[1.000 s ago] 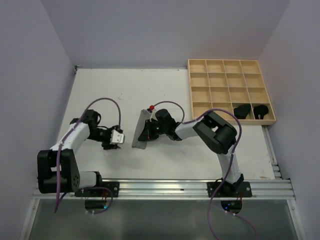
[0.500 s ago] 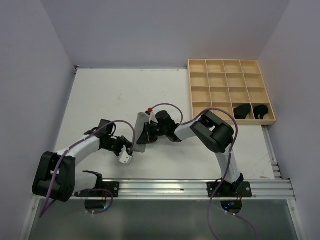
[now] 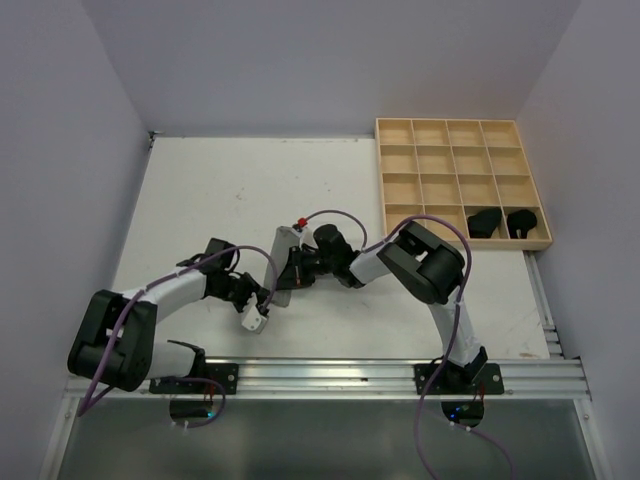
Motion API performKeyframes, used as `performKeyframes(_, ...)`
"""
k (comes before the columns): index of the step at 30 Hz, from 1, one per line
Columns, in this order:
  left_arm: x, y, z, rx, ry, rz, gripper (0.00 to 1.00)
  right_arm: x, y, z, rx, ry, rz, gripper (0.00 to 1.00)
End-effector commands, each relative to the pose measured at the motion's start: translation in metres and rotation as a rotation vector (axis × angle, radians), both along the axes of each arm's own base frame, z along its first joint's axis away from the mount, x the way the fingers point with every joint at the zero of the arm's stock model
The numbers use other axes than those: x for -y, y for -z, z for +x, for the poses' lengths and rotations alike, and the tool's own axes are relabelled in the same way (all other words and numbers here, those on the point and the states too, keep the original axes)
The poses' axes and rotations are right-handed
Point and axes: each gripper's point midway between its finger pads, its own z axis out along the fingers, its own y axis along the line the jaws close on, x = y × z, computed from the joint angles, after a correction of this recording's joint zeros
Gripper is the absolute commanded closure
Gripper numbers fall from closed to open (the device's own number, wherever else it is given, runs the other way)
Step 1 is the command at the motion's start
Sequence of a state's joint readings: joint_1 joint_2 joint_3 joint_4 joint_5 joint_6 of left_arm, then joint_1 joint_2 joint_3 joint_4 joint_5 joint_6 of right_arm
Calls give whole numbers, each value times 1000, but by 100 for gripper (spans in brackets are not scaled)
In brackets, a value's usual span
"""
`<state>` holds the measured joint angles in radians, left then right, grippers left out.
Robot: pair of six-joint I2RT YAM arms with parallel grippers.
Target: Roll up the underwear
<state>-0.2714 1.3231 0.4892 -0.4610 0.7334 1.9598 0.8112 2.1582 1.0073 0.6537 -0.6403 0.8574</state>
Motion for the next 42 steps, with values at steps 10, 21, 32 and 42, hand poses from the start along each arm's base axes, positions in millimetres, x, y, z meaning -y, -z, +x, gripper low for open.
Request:
performKeyframes(10, -9, -5, -44, -272, -15, 61, 100, 22, -24, -1, 92, 41, -86, 92)
performKeyframes(21, 1, -23, -33, -477, -138, 35, 100, 12, -22, 8, 93, -28, -153, 90)
performKeyframes(32, 2, -48, 13, -886, -389, -69, 100, 26, 35, -18, 24, -92, -238, 90)
performKeyframes(42, 6, -46, 39, -1124, -525, -128, 100, 24, 30, -15, 57, -106, -234, 90)
